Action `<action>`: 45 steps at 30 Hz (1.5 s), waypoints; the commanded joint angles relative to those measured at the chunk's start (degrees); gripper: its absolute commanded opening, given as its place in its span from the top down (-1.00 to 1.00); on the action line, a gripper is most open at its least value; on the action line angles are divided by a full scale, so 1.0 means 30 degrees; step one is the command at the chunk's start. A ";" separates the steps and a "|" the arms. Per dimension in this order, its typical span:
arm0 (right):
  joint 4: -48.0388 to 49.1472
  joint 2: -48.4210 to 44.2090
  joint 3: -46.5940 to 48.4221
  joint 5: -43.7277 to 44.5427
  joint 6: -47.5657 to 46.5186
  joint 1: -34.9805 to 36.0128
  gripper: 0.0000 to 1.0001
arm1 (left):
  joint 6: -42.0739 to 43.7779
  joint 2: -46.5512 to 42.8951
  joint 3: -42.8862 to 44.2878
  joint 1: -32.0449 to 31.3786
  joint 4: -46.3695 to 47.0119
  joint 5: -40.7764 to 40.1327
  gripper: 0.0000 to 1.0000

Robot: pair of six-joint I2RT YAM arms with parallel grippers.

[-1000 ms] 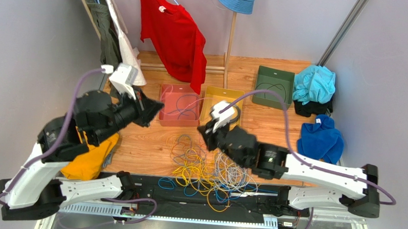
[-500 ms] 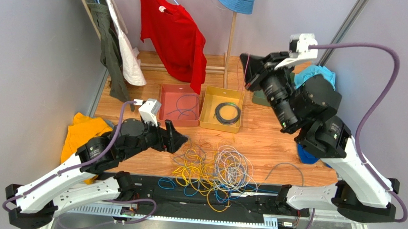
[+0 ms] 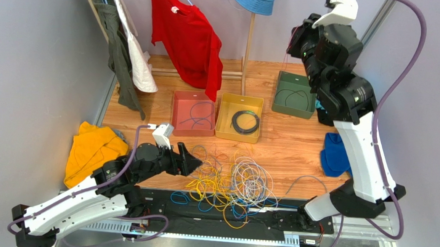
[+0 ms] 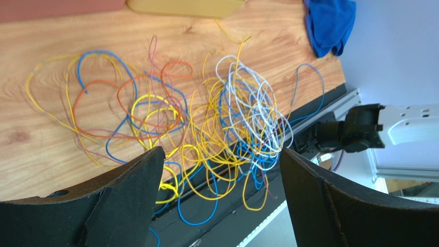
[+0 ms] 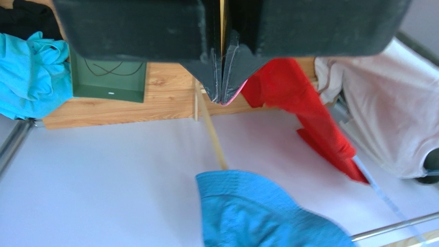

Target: Untangle the cables

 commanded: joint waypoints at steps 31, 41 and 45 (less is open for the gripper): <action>0.4034 -0.0138 -0.0912 -0.1505 0.3877 -0.6354 1.00 | -0.0661 -0.2084 -0.4179 0.0050 0.5437 0.2660 -0.74; 0.7553 0.2294 0.4443 -0.1178 0.3439 -0.7557 1.00 | -0.0516 -0.2555 -0.5646 0.0021 0.6428 0.2659 -0.74; 0.8371 0.2650 0.6236 -0.1939 0.3438 -0.7556 1.00 | -0.0369 -0.1590 -0.5618 0.0021 0.7220 0.2805 -0.75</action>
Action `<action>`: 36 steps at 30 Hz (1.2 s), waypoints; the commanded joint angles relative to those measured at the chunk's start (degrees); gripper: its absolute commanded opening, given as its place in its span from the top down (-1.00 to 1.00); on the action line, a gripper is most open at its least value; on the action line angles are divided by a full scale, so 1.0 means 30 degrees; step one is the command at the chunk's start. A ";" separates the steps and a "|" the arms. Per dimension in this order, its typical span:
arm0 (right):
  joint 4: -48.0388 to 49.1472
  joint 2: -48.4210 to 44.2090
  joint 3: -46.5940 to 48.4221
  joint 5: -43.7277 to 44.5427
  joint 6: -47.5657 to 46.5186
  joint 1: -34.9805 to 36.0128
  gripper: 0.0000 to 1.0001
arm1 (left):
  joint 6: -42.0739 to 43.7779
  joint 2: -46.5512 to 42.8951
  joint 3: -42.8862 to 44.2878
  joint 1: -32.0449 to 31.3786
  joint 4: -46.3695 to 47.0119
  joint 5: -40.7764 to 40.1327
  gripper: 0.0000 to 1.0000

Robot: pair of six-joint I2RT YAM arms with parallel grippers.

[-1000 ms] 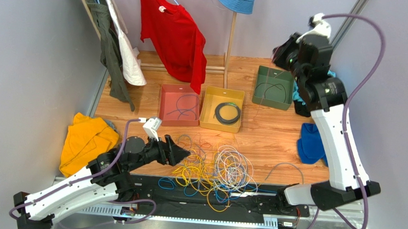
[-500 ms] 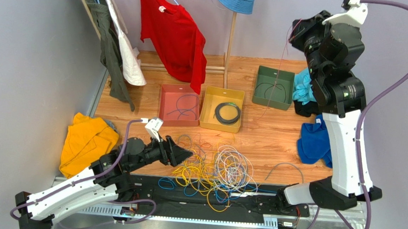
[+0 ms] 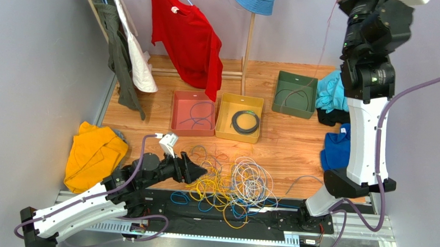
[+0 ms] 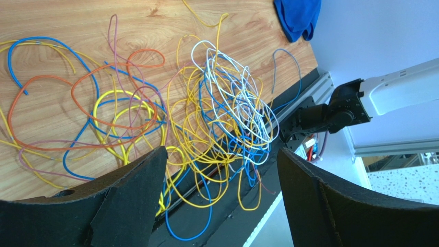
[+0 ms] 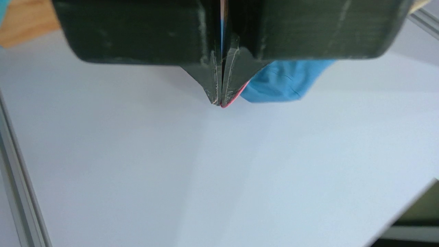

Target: Untangle the cables

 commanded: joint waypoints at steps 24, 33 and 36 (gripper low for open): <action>0.3622 0.1697 0.0604 -0.0535 -0.1603 -0.1860 1.00 | -0.0619 -0.1958 -0.0907 0.0021 -0.0396 0.0606 -0.74; 0.4678 0.3337 0.1511 -0.0974 -0.1076 -0.3325 1.00 | -0.0913 -0.0963 -0.1727 0.0021 0.1007 0.0812 -0.74; 0.5117 0.3923 0.1804 -0.1209 -0.0783 -0.3677 1.00 | -0.0854 -0.0115 -0.1875 0.0050 0.1798 0.0812 -0.75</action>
